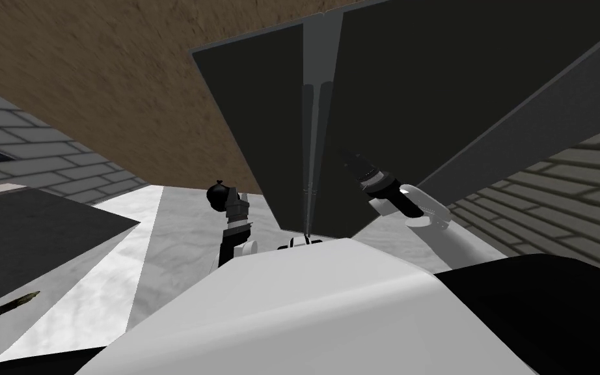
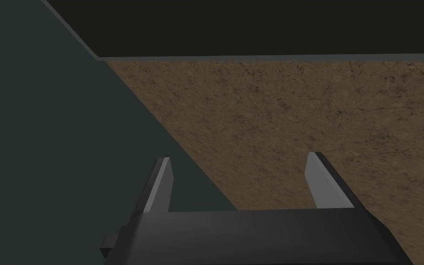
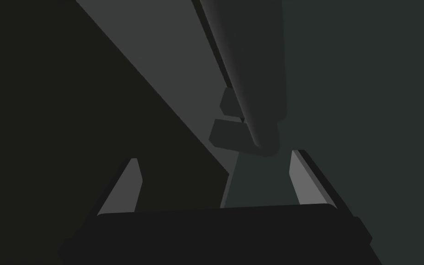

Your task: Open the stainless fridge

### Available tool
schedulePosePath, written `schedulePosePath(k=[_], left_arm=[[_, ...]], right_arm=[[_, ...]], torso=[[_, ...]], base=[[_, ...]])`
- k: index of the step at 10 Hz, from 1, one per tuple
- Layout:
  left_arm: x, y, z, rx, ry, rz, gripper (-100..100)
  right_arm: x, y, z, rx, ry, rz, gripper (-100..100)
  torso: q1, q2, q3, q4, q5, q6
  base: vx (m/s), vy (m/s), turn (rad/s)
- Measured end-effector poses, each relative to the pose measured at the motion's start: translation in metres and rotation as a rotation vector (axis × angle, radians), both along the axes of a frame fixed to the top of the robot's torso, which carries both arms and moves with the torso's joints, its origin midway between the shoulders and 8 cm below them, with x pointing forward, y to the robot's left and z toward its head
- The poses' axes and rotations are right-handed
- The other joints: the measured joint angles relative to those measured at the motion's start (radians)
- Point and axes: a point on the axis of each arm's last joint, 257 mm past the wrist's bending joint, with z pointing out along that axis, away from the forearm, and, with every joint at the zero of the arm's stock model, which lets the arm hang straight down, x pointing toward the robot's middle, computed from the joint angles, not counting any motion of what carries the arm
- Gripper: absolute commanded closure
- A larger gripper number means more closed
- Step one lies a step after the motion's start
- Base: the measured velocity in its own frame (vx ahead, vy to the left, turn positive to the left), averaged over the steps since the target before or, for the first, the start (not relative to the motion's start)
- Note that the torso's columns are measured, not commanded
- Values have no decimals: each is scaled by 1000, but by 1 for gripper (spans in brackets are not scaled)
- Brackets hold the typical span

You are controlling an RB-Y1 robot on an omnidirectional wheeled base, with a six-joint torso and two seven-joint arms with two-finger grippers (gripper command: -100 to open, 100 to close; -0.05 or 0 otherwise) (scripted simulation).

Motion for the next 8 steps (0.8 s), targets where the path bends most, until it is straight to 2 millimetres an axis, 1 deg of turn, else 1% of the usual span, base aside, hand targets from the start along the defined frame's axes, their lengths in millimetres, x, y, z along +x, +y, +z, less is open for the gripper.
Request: schedulePosePath(k=[3,4,5,6,7,8], left_arm=[[0,0,0,0,0,0,0],[0,0,0,0,0,0,0],[0,0,0,0,0,0,0],[0,0,0,0,0,0,0],[0,0,0,0,0,0,0],[0,0,0,0,0,0,0]], right_arm=[[5,5,10,-95,-26,-16,-100],[6,7,11,-126,-31,-19,-100],[7,9,12,-149,-32,-17,-100],[9,11,15,-179,-42,-24,-100],[11,12,17,-209,-46,-29,-100],[11,14,17,-227,-47,-29,-100]], torso=[[4,-2,-1,0,1,1],[3,-2,-1,0,1,0],[-1,0,0,0,0,0],[1,-1,0,0,0,1],[2,-1,-1,0,1,0],[1,-1,-1,0,0,0]], base=[[51,91,-133],[25,37,-7],[28,62,-197],[36,74,-123],[23,37,25],[23,63,-168]])
